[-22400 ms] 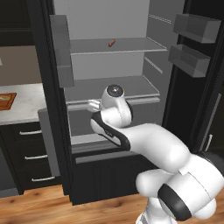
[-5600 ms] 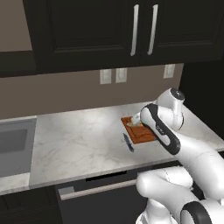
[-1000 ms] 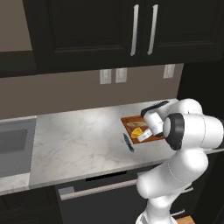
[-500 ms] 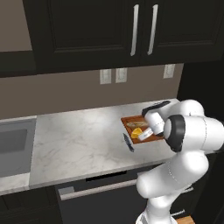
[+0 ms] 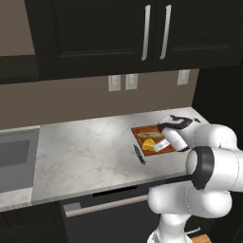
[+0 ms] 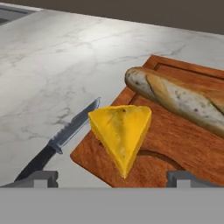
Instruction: Retrieve the sausage and cheese from the fridge and place them on the cutting board on the counter.
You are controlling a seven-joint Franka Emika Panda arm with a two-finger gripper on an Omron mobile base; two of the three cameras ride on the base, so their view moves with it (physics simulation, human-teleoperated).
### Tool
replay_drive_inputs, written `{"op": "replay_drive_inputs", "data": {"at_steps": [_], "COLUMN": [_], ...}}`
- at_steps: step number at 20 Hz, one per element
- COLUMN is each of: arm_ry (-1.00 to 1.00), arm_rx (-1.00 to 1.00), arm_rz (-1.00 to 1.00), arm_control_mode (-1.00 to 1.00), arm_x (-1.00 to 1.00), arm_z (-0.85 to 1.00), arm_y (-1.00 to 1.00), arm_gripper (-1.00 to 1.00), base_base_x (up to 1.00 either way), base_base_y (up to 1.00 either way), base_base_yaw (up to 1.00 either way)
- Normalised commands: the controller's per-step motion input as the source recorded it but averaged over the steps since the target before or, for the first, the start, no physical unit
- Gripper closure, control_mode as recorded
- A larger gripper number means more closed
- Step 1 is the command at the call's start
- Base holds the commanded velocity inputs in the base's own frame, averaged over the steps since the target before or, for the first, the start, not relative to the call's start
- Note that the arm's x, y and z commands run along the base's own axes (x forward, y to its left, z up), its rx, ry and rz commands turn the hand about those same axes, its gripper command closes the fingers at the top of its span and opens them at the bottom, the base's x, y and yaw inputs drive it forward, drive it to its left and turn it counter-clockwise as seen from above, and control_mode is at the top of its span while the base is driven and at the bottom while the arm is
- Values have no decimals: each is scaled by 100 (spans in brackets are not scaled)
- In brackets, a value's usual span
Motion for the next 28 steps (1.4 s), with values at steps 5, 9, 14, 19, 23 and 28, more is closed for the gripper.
{"op": "replay_drive_inputs", "data": {"at_steps": [5, 9, 14, 19, 23, 28], "arm_ry": [8, 3, 0, -13, -10, 1], "arm_rx": [-1, 1, 0, 0, 0, 0], "arm_rz": [-6, -1, 0, -3, -9, -15], "arm_control_mode": [-100, -100, -100, -100, -100, -100], "arm_x": [-39, -41, -55, -68, -56, -47], "arm_z": [51, 61, 52, 27, 16, 21], "arm_y": [4, 0, 0, 10, 27, 8], "arm_gripper": [-100, -100, -100, -100, -100, -100], "base_base_x": [0, 0, 0, 0, 0, 0], "base_base_y": [0, 0, 0, 0, 0, 0], "base_base_yaw": [0, 0, 0, 0, 0, 0]}}
